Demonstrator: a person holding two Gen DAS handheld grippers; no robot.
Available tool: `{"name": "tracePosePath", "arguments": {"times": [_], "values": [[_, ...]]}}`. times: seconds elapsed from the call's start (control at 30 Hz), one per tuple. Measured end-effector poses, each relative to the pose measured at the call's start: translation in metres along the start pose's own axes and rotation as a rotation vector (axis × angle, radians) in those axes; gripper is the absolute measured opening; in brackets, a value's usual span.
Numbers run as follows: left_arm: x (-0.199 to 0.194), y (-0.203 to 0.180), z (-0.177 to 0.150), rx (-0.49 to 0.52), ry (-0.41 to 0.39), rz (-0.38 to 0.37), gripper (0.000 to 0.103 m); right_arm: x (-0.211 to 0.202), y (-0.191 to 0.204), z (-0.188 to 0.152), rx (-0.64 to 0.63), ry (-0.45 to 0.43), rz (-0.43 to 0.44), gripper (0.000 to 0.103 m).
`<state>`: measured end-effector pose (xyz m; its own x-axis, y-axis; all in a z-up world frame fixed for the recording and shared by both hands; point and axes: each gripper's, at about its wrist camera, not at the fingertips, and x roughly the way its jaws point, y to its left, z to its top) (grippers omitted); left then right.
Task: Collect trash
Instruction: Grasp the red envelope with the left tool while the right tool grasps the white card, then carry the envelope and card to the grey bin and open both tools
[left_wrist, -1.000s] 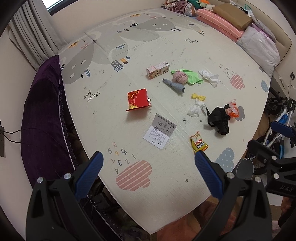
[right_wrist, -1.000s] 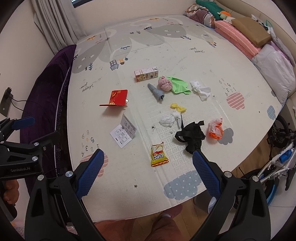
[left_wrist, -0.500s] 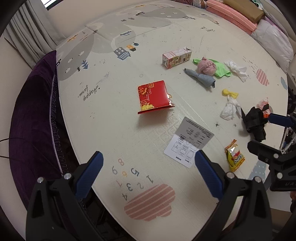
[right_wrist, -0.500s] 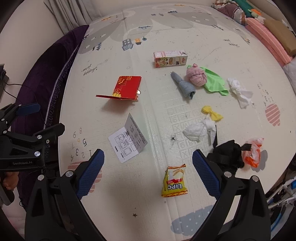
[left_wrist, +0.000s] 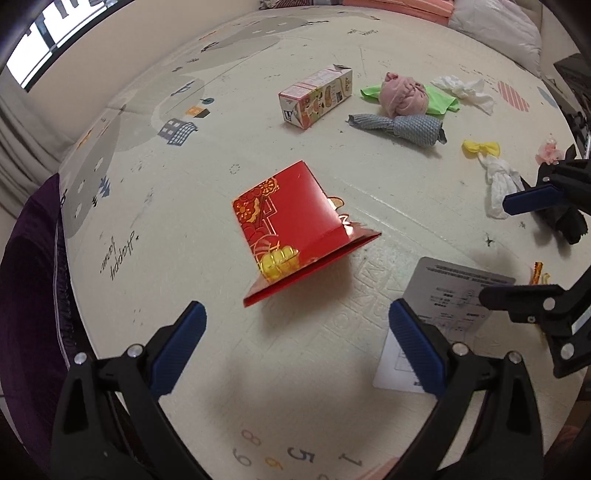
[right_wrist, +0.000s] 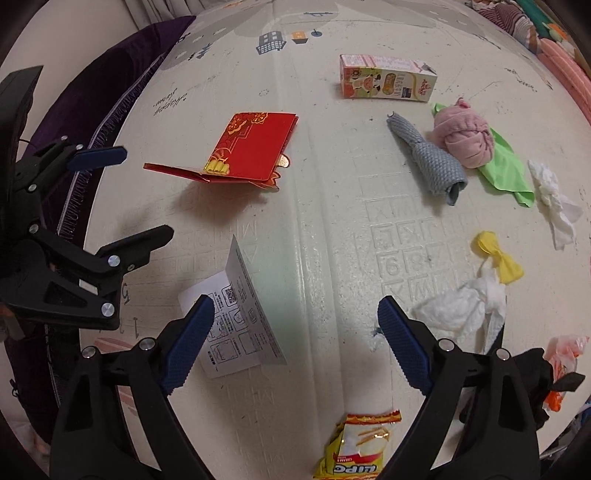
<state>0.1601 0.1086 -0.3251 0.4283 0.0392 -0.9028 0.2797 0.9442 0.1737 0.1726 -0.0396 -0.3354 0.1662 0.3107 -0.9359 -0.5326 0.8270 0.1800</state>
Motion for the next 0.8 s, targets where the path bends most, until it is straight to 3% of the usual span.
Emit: {"name": "tracePosePath", "arguments": {"times": [0.2,0.3,0.37,0.43,0.5,0.57,0.73,0.8], "values": [[0.026,0.002,0.002,0.075,-0.038,-0.014,0.099,0.026,-0.001,-0.004,-0.019,0.059,0.052,0.067],[0.031,-0.002,0.003,0.128,-0.060,-0.021,0.099,0.032,-0.001,-0.007,-0.015,0.085,0.100,0.046],[0.031,-0.005,0.006,0.161,-0.082,-0.024,0.093,0.034,-0.001,-0.009,0.001,0.097,0.144,0.026],[0.035,-0.008,0.008,0.183,-0.071,-0.024,0.038,0.035,-0.001,-0.011,0.020,0.109,0.187,0.015],[0.041,-0.006,0.011,0.161,-0.038,-0.065,0.022,0.032,0.000,-0.012,0.026,0.101,0.201,0.007],[0.041,-0.006,0.012,0.155,-0.046,-0.058,0.018,0.026,0.001,-0.012,0.029,0.088,0.204,0.000],[0.028,-0.011,0.014,0.153,-0.052,-0.067,0.003,0.007,0.000,-0.009,0.046,0.049,0.184,0.000],[0.023,-0.014,0.015,0.151,-0.045,-0.072,0.002,0.000,-0.001,-0.009,0.057,0.034,0.166,0.000]]}}
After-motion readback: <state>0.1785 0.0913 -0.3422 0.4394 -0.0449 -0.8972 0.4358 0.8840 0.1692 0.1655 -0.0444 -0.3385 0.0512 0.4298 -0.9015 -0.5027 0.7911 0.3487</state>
